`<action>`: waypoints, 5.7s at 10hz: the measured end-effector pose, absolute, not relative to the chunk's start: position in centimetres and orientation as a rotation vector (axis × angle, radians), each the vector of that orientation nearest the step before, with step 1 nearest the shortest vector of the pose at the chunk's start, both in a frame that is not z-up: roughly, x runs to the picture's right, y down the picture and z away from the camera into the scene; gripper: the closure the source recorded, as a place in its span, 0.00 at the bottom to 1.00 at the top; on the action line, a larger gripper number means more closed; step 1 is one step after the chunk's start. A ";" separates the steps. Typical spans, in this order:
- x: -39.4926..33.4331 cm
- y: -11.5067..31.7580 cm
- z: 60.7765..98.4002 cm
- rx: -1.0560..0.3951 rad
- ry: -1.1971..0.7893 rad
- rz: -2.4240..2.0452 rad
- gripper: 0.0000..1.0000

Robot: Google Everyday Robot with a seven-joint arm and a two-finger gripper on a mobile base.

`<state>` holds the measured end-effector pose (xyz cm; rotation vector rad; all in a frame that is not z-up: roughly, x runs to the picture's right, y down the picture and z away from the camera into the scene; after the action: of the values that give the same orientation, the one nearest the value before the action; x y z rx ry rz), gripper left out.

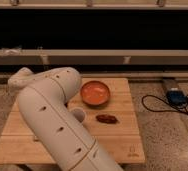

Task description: Stand the bottle upright

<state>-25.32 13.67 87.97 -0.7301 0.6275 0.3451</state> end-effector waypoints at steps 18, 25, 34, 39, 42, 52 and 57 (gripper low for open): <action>-25.8 13.5 87.6 -0.764 0.691 0.291 0.93; -30.2 7.8 85.9 -0.655 0.512 0.375 1.00; -34.9 0.6 84.0 -0.612 0.084 0.386 1.00; -37.0 -2.5 84.2 -0.616 -0.188 0.358 1.00; -37.5 -3.8 84.5 -0.623 -0.338 0.356 1.00; -35.9 -6.1 83.2 -0.518 -0.651 0.431 1.00; -35.7 -6.1 83.1 -0.512 -0.710 0.449 1.00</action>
<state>-35.69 -6.14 83.12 -0.5122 -0.7101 0.4490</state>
